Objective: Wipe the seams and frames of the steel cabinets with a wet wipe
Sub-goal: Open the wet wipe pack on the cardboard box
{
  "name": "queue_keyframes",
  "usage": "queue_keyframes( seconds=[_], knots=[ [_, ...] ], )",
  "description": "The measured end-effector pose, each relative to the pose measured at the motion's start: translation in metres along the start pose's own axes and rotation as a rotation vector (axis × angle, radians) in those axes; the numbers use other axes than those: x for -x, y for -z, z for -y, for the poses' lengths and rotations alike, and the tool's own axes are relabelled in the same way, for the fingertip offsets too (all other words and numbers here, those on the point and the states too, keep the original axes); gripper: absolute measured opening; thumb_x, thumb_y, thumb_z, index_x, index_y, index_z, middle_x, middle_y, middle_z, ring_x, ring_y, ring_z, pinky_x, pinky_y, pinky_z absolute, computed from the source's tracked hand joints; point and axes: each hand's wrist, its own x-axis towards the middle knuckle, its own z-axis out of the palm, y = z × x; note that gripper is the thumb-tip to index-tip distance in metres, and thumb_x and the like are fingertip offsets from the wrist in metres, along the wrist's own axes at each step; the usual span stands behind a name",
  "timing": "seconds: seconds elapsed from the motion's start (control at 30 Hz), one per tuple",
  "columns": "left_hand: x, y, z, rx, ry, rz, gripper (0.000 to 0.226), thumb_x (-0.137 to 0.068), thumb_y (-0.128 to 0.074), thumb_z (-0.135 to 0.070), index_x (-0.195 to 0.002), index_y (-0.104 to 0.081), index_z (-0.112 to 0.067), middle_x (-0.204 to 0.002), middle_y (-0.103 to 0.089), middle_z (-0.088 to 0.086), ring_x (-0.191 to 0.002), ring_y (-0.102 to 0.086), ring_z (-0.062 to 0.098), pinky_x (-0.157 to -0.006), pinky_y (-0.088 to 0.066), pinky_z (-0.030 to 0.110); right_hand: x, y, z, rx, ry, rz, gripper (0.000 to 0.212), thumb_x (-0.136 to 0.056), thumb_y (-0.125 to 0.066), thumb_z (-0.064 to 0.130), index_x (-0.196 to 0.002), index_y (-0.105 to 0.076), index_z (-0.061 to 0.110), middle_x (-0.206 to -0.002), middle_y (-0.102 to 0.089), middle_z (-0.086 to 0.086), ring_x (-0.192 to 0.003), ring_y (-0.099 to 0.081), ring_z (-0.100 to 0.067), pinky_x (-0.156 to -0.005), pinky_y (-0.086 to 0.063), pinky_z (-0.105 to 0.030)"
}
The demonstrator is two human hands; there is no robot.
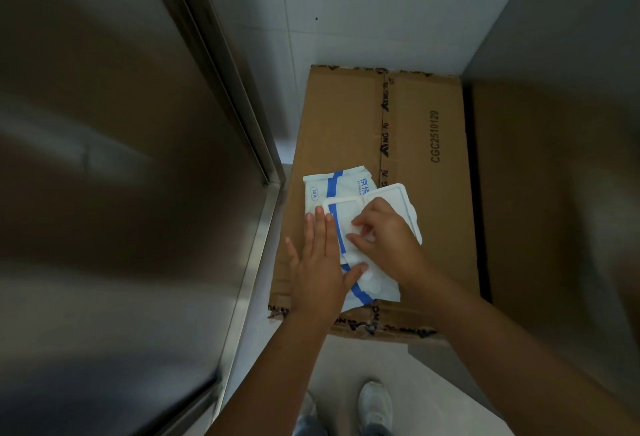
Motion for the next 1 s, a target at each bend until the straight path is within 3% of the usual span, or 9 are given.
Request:
queue_keyframes(
  seconds=[0.27, 0.33, 0.47, 0.53, 0.6, 0.63, 0.77, 0.83, 1.0],
  knots=[
    [-0.001, -0.008, -0.001, 0.042, 0.004, -0.108, 0.092, -0.083, -0.023, -0.070, -0.149, -0.001, -0.011, -0.156, 0.001, 0.008, -0.143, 0.001, 0.028, -0.112, -0.006, 0.053, -0.002, -0.009, 0.005, 0.147, 0.009, 0.000, 0.015, -0.089, -0.058, 0.007, -0.088, -0.066, -0.006, -0.100, -0.055, -0.014, -0.086, -0.058, -0.024, -0.077, -0.043, -0.021],
    [-0.003, -0.009, -0.001, 0.005, 0.007, -0.077, 0.090, -0.086, -0.024, -0.068, -0.149, 0.006, -0.011, -0.156, 0.008, 0.007, -0.144, 0.006, 0.028, -0.112, -0.004, 0.051, -0.004, -0.011, 0.006, 0.173, -0.003, 0.000, 0.016, -0.090, -0.056, 0.007, -0.086, -0.065, -0.006, -0.099, -0.056, -0.016, -0.084, -0.059, -0.027, -0.078, -0.047, -0.029],
    [-0.004, -0.009, -0.001, -0.024, 0.012, -0.053, 0.090, -0.084, -0.026, -0.066, -0.148, 0.010, -0.014, -0.156, 0.012, 0.006, -0.143, 0.009, 0.027, -0.113, -0.001, 0.051, -0.007, -0.015, 0.010, 0.229, -0.066, -0.005, 0.020, -0.093, -0.052, 0.014, -0.105, -0.059, -0.002, -0.108, -0.055, -0.012, -0.092, -0.059, -0.022, -0.080, -0.041, -0.019],
    [-0.004, -0.011, -0.001, -0.005, -0.007, -0.087, 0.091, -0.081, -0.038, -0.065, -0.149, -0.010, -0.011, -0.156, -0.009, 0.010, -0.143, -0.010, 0.031, -0.110, -0.013, 0.054, -0.007, -0.016, 0.010, 0.215, -0.069, -0.036, 0.019, -0.092, -0.054, 0.013, -0.100, -0.060, -0.002, -0.107, -0.055, -0.013, -0.090, -0.059, -0.023, -0.077, -0.041, -0.020],
    [-0.006, -0.014, 0.001, -0.016, -0.035, -0.135, 0.090, -0.071, -0.049, -0.064, -0.139, -0.041, -0.006, -0.143, -0.041, 0.015, -0.131, -0.040, 0.034, -0.096, -0.035, 0.058, -0.005, -0.015, 0.011, 0.142, -0.079, -0.086, 0.013, -0.089, -0.057, 0.010, -0.090, -0.061, -0.002, -0.100, -0.056, -0.013, -0.083, -0.058, -0.022, -0.069, -0.038, -0.016],
    [-0.006, -0.012, 0.001, -0.030, -0.039, -0.163, 0.089, -0.068, -0.051, -0.064, -0.134, -0.048, -0.004, -0.138, -0.048, 0.015, -0.127, -0.044, 0.033, -0.091, -0.039, 0.058, -0.005, -0.014, 0.011, 0.099, -0.091, -0.110, 0.008, -0.087, -0.059, 0.007, -0.085, -0.060, -0.001, -0.095, -0.056, -0.012, -0.079, -0.055, -0.020, -0.064, -0.035, -0.011],
    [-0.005, -0.010, 0.000, 0.014, -0.046, -0.165, 0.092, -0.079, -0.039, -0.065, -0.148, -0.015, -0.008, -0.155, -0.013, 0.010, -0.136, 0.006, 0.023, -0.108, -0.010, 0.052, -0.005, -0.008, 0.011, -0.078, -0.141, -0.123, 0.014, -0.080, -0.061, -0.001, -0.074, -0.053, 0.009, -0.080, -0.048, 0.001, -0.071, -0.047, -0.011, -0.061, -0.037, -0.006],
    [-0.003, -0.006, -0.001, 0.018, -0.036, -0.189, 0.092, -0.080, -0.033, -0.066, -0.149, -0.010, -0.009, -0.156, -0.009, 0.009, -0.141, 0.002, 0.025, -0.110, -0.011, 0.053, -0.004, -0.002, 0.012, -0.114, -0.165, -0.087, 0.015, -0.079, -0.062, -0.001, -0.075, -0.052, 0.010, -0.079, -0.048, 0.003, -0.070, -0.046, -0.009, -0.061, -0.037, -0.006],
    [-0.001, -0.001, -0.002, 0.020, 0.003, -0.047, 0.091, -0.084, -0.023, -0.070, -0.146, 0.015, -0.017, -0.155, 0.016, 0.003, -0.142, 0.015, 0.024, -0.113, 0.004, 0.049, 0.006, 0.004, 0.013, -0.238, -0.165, -0.034, 0.018, -0.079, -0.062, -0.001, -0.074, -0.052, 0.012, -0.076, -0.050, 0.004, -0.068, -0.047, -0.006, -0.062, -0.038, -0.007]
  ],
)
